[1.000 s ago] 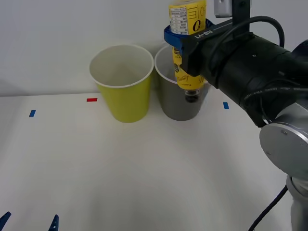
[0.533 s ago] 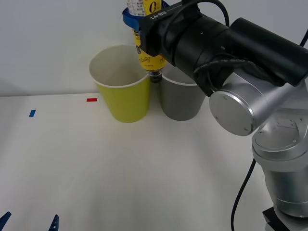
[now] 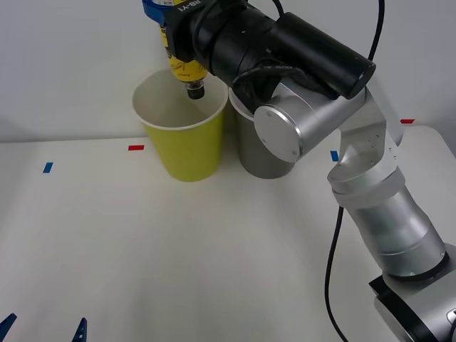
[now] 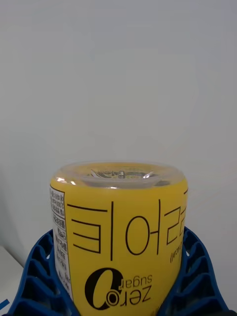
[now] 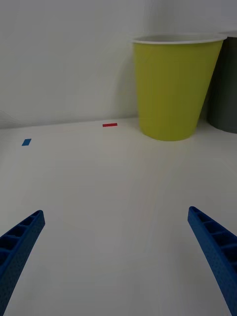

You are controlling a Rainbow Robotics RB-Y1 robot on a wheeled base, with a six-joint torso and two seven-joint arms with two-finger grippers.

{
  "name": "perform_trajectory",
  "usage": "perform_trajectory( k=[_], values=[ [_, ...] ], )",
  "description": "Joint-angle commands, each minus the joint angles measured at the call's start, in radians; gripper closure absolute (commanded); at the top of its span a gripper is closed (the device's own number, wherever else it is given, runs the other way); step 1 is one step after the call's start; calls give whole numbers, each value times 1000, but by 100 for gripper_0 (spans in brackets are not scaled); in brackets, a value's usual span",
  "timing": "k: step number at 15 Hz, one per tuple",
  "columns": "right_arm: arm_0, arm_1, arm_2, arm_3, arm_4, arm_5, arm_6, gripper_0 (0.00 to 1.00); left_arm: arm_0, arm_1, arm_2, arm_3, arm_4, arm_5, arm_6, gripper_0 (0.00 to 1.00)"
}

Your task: Put cans in the gray bin and PET bottles in the light green bin.

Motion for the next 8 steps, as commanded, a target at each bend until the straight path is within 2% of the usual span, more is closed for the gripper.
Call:
perform_trajectory(
  k=[1, 4, 8],
  values=[
    [-37, 23, 28, 129, 39, -132, 5, 100, 0, 0, 0, 0, 0, 0, 0, 0],
    [-47, 35, 31, 187, 93, -171, 1, 100, 0, 0, 0, 0, 0, 0, 0, 0],
    [-72, 47, 31, 244, 91, -173, -1, 100, 0, 0, 0, 0, 0, 0, 0, 0]
  ],
)
